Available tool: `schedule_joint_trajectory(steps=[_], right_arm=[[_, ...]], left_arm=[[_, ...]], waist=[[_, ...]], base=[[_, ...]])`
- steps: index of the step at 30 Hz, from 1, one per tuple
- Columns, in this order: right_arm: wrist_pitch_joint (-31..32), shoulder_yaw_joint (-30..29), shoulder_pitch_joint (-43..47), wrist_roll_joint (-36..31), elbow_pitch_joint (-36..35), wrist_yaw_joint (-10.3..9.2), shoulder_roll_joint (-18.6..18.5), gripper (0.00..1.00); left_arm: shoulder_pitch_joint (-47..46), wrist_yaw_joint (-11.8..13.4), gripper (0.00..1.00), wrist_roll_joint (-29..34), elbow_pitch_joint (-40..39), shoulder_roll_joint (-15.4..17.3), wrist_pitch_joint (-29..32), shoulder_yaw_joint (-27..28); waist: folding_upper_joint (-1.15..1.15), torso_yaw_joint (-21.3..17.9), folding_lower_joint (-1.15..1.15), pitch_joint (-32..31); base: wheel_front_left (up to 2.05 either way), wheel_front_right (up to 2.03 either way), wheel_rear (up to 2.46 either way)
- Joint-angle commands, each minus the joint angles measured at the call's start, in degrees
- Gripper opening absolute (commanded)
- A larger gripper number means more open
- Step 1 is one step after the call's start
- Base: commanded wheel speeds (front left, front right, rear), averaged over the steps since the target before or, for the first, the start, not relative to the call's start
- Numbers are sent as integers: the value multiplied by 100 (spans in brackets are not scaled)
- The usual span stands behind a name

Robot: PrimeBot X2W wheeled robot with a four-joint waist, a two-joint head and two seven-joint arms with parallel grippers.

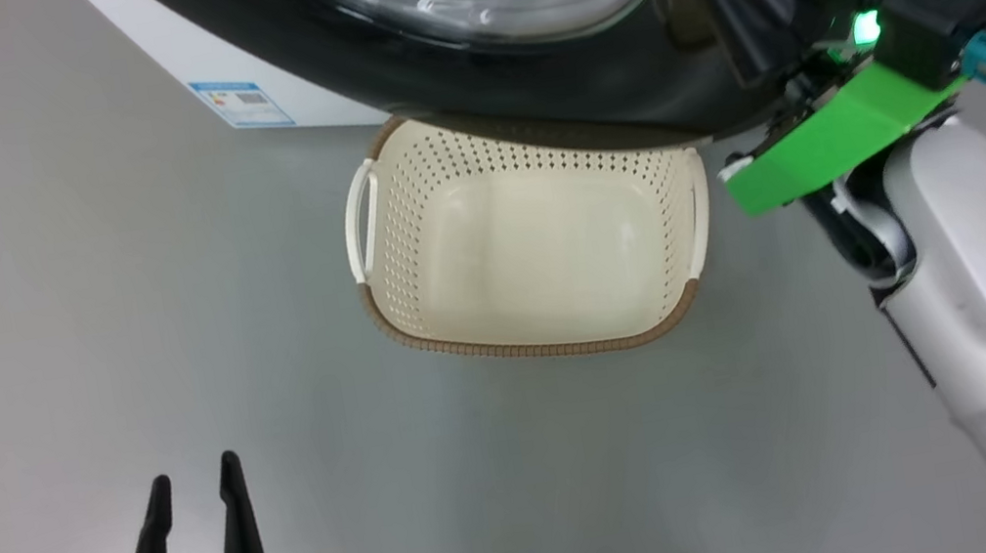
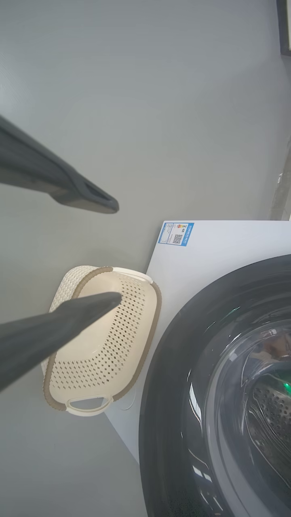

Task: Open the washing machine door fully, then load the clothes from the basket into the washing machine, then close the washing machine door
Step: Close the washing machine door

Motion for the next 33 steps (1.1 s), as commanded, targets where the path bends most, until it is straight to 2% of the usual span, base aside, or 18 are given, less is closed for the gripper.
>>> schedule_joint_trajectory(steps=[1, 24, 33], right_arm=[[-26, 17, -205, -49, -67, 8, 0, 0], [-26, -266, -1574, -494, 625, 8, -845, 0], [-26, -647, -2150, -727, 1182, 8, -1052, 0]], left_arm=[[-106, -14, 100, -58, -146, 137, -77, 145], [-93, -14, 100, -231, -281, 172, -77, -58], [-186, -14, 100, -266, -280, 181, -77, -178]], waist=[[0, 80, 0, 135], [0, 368, 0, 471], [0, 444, 0, 549]], base=[[0, 0, 0], [0, 0, 0], [0, 0, 0]])
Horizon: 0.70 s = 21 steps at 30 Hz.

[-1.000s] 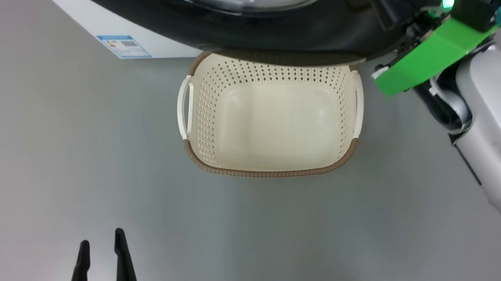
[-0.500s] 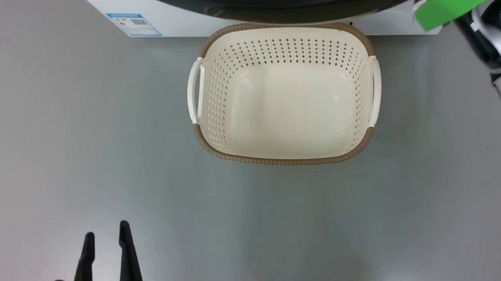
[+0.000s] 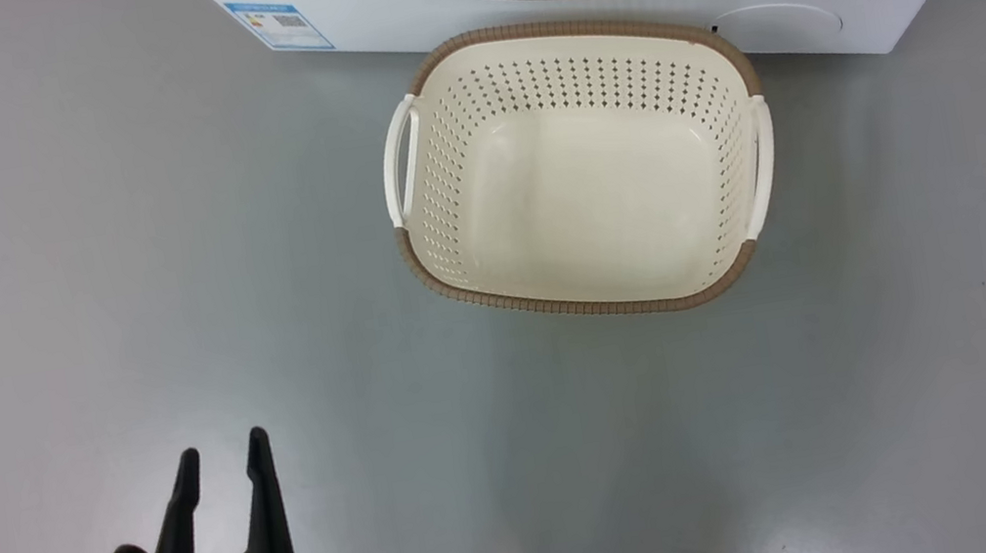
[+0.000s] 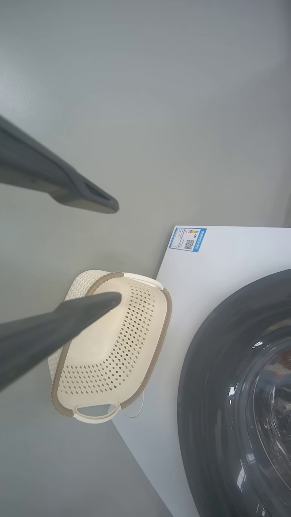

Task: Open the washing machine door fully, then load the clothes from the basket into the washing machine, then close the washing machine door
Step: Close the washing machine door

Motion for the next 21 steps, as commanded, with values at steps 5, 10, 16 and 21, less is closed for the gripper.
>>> schedule_joint_trajectory(steps=[5, 10, 16, 21], right_arm=[[25, -276, -137, -8, 22, -121, -98, 0], [25, -259, 342, 64, -324, -121, -34, 0], [25, -433, 1528, 203, -1196, -121, 181, 39], [25, -602, 2721, 304, -1797, -121, 502, 99]], left_arm=[[-114, -14, 100, -34, -84, 159, -38, 186], [-134, -14, 100, -37, -76, 135, -38, 239], [-125, -14, 100, -25, -99, 96, -38, 434], [-18, -14, 100, 66, -93, 74, -38, 656]], waist=[[0, -15, 0, -113], [0, -106, 0, -311], [0, -339, 0, -724], [0, -628, 0, -1205]], base=[[0, 0, 0], [0, 0, 0], [0, 0, 0], [0, 0, 0]])
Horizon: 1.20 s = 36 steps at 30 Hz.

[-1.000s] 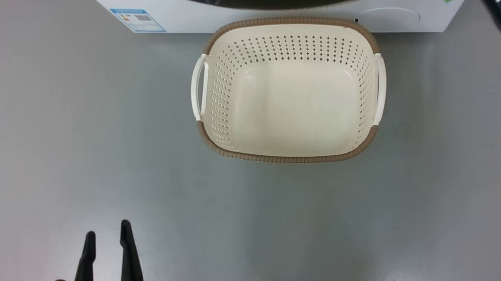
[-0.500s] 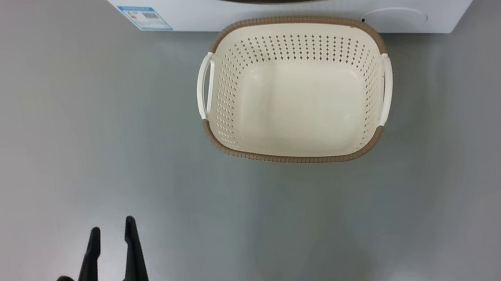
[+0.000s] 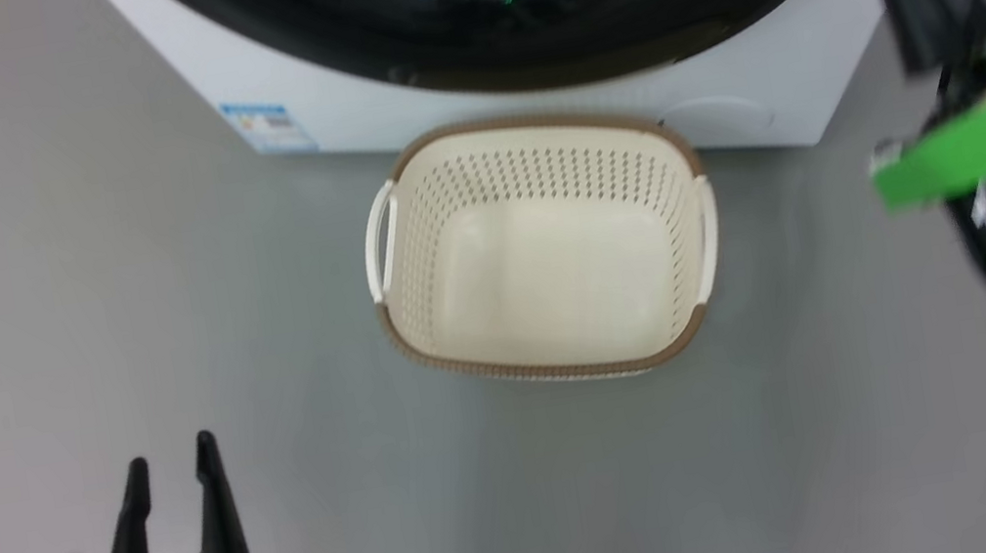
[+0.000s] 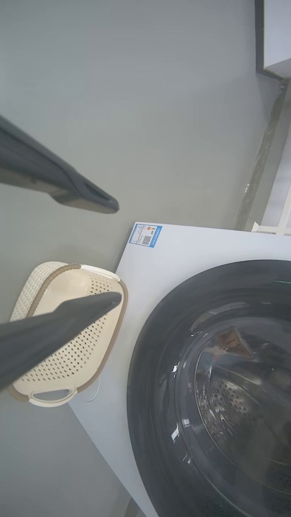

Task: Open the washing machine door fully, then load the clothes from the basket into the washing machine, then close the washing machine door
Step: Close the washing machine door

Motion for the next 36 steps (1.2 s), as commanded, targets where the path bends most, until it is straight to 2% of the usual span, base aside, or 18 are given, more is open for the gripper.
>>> schedule_joint_trajectory(steps=[1, 10, 16, 19, 36], right_arm=[[13, 92, 443, 95, -285, -34, 149, 100], [13, 60, 2027, 279, -739, -34, 327, 100], [13, -43, 2866, 321, -1011, -34, 396, 100], [13, -186, 3191, 339, -1147, -34, 454, 100], [13, -718, 4284, 84, -1454, -34, 915, 100]], left_arm=[[42, -14, 100, 68, -64, 96, -37, 292], [487, -14, 100, 202, 62, 78, -37, 731], [862, -14, 100, 346, -95, 76, -37, 629], [948, -14, 100, 182, -38, 75, -37, 543], [1144, -14, 100, 736, -242, 89, -37, 485]], waist=[[0, -359, 0, -517], [0, -868, 0, -1477], [0, -1175, 0, -1938], [0, -1254, 0, -2031], [0, -1404, 0, -2211]], base=[[0, 0, 0], [0, 0, 0], [0, 0, 0], [0, 0, 0], [0, 0, 0]])
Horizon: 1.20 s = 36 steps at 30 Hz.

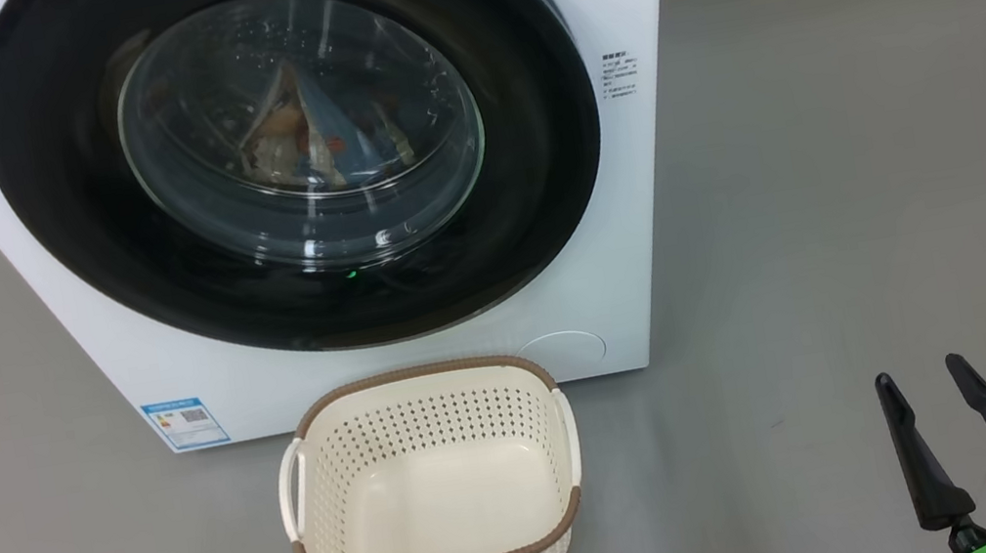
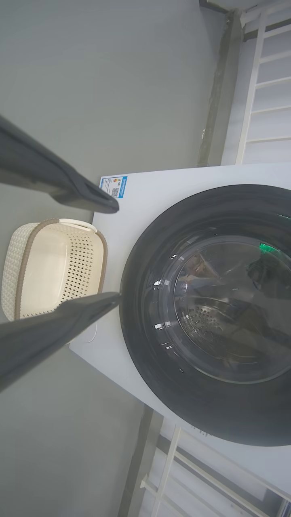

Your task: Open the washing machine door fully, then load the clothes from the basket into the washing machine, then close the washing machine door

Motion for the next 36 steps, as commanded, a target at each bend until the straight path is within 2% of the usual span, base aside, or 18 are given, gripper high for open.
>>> schedule_joint_trajectory(steps=[1, 14, 36], right_arm=[[-12, 84, -21, -81, -170, -34, 1, 100], [-12, -29, 37, -331, 102, -34, 101, 100], [-12, -77, 7, -358, 447, -34, 130, 100]], left_arm=[[-73, -14, 100, 127, -155, 77, -37, 186], [-34, -14, 100, 457, -239, 116, -37, 91], [-30, -14, 100, 488, -314, 141, -37, 13]], waist=[[0, -23, 0, -12], [0, -37, 0, 40], [0, 185, 0, 62]], base=[[0, 0, 0], [0, 0, 0], [0, 0, 0]])
